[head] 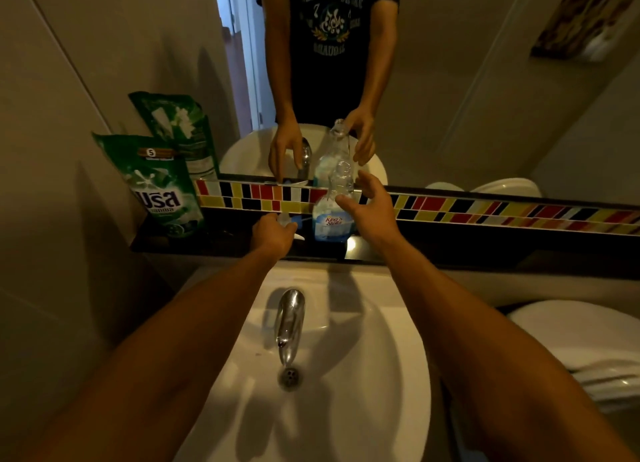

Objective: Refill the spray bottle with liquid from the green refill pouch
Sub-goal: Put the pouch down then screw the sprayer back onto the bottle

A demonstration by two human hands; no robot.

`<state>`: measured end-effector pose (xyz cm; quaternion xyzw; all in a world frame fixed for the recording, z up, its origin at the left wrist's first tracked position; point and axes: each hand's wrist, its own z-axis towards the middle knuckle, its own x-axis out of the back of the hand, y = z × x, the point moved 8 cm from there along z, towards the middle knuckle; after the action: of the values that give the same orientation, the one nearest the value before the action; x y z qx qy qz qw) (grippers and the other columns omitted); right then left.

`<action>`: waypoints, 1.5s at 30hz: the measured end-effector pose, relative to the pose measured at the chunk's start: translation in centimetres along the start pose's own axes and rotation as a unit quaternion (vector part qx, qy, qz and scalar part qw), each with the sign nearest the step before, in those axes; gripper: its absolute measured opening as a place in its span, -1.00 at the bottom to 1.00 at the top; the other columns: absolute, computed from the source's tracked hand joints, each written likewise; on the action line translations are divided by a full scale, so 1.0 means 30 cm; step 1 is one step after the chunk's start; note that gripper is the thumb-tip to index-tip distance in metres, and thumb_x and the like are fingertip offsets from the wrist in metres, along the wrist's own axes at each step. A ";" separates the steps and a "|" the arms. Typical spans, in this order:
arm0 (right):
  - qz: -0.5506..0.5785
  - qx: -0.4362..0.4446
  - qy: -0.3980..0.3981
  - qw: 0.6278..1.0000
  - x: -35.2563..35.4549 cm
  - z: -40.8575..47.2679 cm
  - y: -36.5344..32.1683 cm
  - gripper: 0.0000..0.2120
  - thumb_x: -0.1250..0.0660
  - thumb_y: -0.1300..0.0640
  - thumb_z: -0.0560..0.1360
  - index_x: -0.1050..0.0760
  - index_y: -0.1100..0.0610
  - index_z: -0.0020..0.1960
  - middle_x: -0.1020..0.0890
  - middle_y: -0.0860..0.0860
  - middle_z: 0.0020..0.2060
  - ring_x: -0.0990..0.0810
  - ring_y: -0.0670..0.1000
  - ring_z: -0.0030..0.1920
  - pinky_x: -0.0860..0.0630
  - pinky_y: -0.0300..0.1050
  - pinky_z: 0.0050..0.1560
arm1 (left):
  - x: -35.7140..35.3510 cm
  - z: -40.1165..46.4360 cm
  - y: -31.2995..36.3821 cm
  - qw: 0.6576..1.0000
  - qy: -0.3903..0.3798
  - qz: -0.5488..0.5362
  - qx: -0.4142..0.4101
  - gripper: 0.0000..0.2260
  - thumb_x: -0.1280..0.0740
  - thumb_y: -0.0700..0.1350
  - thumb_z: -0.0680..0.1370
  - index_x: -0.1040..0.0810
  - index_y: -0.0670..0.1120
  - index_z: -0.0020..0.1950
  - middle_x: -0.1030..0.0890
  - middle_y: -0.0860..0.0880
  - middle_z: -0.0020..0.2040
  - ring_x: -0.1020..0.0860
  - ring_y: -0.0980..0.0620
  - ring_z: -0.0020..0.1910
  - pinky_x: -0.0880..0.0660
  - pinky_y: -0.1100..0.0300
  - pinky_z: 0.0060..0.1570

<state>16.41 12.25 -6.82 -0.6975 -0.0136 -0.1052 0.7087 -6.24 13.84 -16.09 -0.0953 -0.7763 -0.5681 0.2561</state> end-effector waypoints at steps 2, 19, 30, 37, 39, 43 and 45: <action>0.010 -0.002 -0.037 0.999 -0.007 0.039 0.022 -0.37 -0.46 0.28 0.55 -0.34 0.10 0.57 -0.49 0.02 0.46 -0.48 -0.05 0.38 -0.57 -0.49 -0.14 | -0.013 0.027 -0.010 1.000 0.007 0.005 0.008 -0.71 -0.41 -0.06 0.57 -0.61 -0.18 0.23 -0.64 -0.17 0.11 -0.61 -0.13 0.06 -0.52 0.06 -0.02; -0.042 -0.029 -0.179 0.982 -0.025 0.095 0.053 -0.65 -0.45 0.22 0.57 -0.52 0.10 0.34 -0.63 -0.07 0.11 -0.67 -0.05 0.08 -0.69 -0.23 -0.09 | -0.039 0.085 -0.066 0.995 0.054 0.017 0.079 -0.77 -0.47 -0.07 0.52 -0.64 -0.18 0.08 -0.67 -0.14 -0.01 -0.63 -0.12 -0.05 -0.48 0.09 -0.17; -0.012 -0.021 -0.140 0.990 -0.022 0.033 0.026 -0.59 -0.45 0.15 0.58 -0.48 0.06 0.40 -0.63 0.04 0.29 -0.65 0.04 0.24 -0.67 0.04 0.16 | 0.144 0.030 -0.039 0.978 0.091 -0.186 0.025 -0.79 -0.49 -0.17 0.51 -0.64 -0.18 0.11 -0.65 -0.13 -0.07 -0.62 -0.08 -0.17 -0.58 0.10 -0.19; -0.029 0.001 -0.141 0.990 0.033 -0.067 -0.054 -0.63 -0.46 0.15 0.57 -0.52 0.13 0.35 -0.65 0.05 0.22 -0.67 0.03 0.18 -0.68 0.03 0.14 | 0.315 -0.056 0.099 0.909 0.033 -0.413 0.034 -0.81 -0.41 -0.20 0.58 -0.56 0.04 0.12 -0.66 -0.08 0.01 -0.63 0.05 -0.14 -0.57 0.16 -0.15; -0.036 0.005 -0.135 0.990 0.050 -0.101 -0.065 -0.64 -0.47 0.12 0.56 -0.53 0.15 0.32 -0.65 0.07 0.21 -0.66 0.07 0.19 -0.67 0.07 0.16 | 0.374 -0.071 0.158 0.893 0.023 -0.449 0.021 -0.74 -0.39 -0.22 0.59 -0.53 -0.01 0.25 -0.66 -0.12 0.09 -0.66 -0.04 0.01 -0.62 0.06 -0.06; -0.048 -0.003 -0.138 0.989 0.073 -0.161 -0.078 -0.66 -0.46 0.09 0.57 -0.53 0.13 0.31 -0.63 0.10 0.19 -0.67 0.12 0.18 -0.68 0.10 0.16 | 0.501 -0.108 0.286 0.882 0.031 -0.469 -0.023 -0.63 -0.38 -0.28 0.59 -0.50 -0.15 0.40 -0.65 -0.18 0.12 -0.66 -0.09 0.01 -0.64 0.02 -0.01; -0.052 -0.009 -0.147 0.988 0.081 -0.185 -0.081 -0.67 -0.46 0.08 0.57 -0.53 0.09 0.30 -0.63 0.08 0.20 -0.67 0.13 0.18 -0.68 0.09 0.13 | 0.552 -0.127 0.354 0.877 0.034 -0.478 -0.041 -0.66 -0.37 -0.30 0.58 -0.53 -0.15 0.35 -0.66 -0.15 0.02 -0.64 -0.04 -0.12 -0.63 0.10 -0.13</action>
<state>17.66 6.43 -4.17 -0.7102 -0.1535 -0.0383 0.6860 -14.57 11.51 1.99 0.2960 -0.6944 -0.6554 -0.0247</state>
